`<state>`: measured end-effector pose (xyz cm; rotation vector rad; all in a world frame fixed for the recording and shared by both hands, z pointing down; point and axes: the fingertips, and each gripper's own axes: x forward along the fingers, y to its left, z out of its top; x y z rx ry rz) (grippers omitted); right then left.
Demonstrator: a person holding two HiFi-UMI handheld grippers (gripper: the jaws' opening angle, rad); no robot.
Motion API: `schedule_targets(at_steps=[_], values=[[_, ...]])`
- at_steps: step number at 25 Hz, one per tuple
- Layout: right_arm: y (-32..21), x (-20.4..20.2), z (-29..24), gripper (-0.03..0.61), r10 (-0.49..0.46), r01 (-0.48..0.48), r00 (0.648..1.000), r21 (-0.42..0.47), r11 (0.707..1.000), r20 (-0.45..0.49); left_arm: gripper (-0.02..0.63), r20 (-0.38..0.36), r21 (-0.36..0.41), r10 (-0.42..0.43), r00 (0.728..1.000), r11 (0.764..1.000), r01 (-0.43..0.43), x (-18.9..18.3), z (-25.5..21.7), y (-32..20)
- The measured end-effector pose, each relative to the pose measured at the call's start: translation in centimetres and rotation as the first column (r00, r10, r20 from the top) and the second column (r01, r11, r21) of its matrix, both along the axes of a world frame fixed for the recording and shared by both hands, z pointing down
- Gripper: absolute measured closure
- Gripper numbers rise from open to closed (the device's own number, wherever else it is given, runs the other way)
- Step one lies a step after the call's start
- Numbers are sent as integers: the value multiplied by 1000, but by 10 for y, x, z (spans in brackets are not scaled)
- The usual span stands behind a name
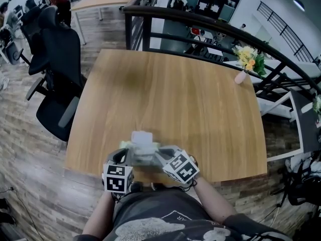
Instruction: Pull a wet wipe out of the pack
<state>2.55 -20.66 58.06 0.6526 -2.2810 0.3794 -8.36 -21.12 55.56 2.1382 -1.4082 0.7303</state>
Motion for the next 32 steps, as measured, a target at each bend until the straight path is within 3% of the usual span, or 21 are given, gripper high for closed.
schedule_targets(at_steps=[21, 32], values=[[7, 47, -12, 535, 144, -143, 989, 24, 989, -19, 594, -18, 19, 64, 998, 998, -64, 6, 0, 5], [14, 57, -35, 535, 304, -307, 951, 54, 950, 61, 592, -44, 42, 168, 985, 985, -166, 11, -9, 12]])
